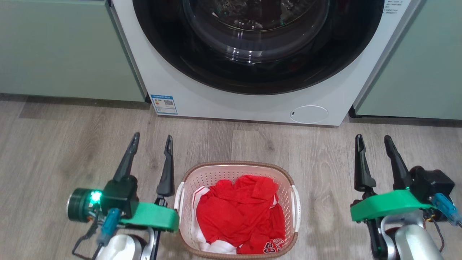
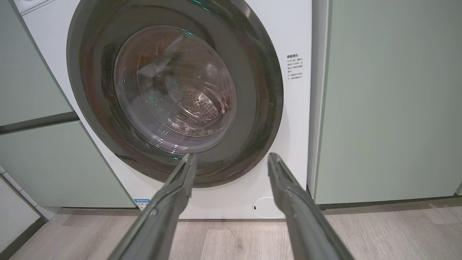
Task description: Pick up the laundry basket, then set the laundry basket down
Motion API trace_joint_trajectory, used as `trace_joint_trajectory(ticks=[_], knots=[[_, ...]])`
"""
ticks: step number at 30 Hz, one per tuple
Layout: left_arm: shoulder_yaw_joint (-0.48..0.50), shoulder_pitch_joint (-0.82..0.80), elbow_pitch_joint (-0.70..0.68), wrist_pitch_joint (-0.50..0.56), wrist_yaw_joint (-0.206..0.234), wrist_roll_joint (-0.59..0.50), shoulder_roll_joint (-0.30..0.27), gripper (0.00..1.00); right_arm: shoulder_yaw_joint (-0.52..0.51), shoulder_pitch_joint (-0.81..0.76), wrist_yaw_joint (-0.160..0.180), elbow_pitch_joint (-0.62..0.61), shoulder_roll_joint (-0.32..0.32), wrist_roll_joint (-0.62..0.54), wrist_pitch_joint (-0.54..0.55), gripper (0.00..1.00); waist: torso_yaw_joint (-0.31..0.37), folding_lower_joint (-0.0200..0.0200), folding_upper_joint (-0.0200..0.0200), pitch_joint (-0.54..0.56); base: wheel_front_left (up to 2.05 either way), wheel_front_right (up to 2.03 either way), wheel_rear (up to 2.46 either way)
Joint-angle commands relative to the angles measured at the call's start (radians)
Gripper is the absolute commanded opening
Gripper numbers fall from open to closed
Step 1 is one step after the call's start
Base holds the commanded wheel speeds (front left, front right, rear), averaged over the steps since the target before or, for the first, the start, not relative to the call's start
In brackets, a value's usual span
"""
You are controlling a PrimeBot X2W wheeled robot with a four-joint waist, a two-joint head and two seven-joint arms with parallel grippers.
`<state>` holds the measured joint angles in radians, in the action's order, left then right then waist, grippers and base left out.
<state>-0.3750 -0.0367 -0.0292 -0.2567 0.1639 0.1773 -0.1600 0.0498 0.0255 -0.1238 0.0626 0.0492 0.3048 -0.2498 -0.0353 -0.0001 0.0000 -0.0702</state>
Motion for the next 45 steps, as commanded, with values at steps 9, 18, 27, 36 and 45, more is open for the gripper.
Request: trace_joint_trajectory(ticks=[9,18,27,36,45], knots=[[0.106,-0.004,-0.033,-0.005,-0.078,-0.071,0.055,1.0,0.019,0.032,-0.007,-0.049,0.001,0.021,-0.012,1.0,0.005,0.0001,0.0,-0.004,0.0,0.0,0.0],[0.133,0.003,-0.005,-0.005,-0.121,-0.09,0.078,1.0,0.005,0.028,-0.007,-0.03,0.001,0.017,-0.012,1.0,-0.002,0.0001,0.0,-0.008,0.0,0.0,0.0],[0.156,0.004,0.001,-0.005,-0.144,-0.105,0.092,1.0,0.009,0.03,-0.007,-0.023,0.001,0.019,-0.012,1.0,-0.003,0.0001,0.0,-0.008,0.0,0.0,0.0],[0.167,0.003,0.003,-0.005,-0.158,-0.111,0.101,1.0,0.011,0.034,-0.007,-0.02,0.001,0.013,-0.012,1.0,0.003,0.0001,0.0,0.0,0.0,0.0,0.0],[0.175,0.009,0.01,-0.005,-0.167,-0.101,0.106,1.0,0.011,0.032,-0.007,-0.017,0.001,0.01,-0.012,1.0,0.008,0.0001,0.0,0.006,0.0,0.0,0.0]])
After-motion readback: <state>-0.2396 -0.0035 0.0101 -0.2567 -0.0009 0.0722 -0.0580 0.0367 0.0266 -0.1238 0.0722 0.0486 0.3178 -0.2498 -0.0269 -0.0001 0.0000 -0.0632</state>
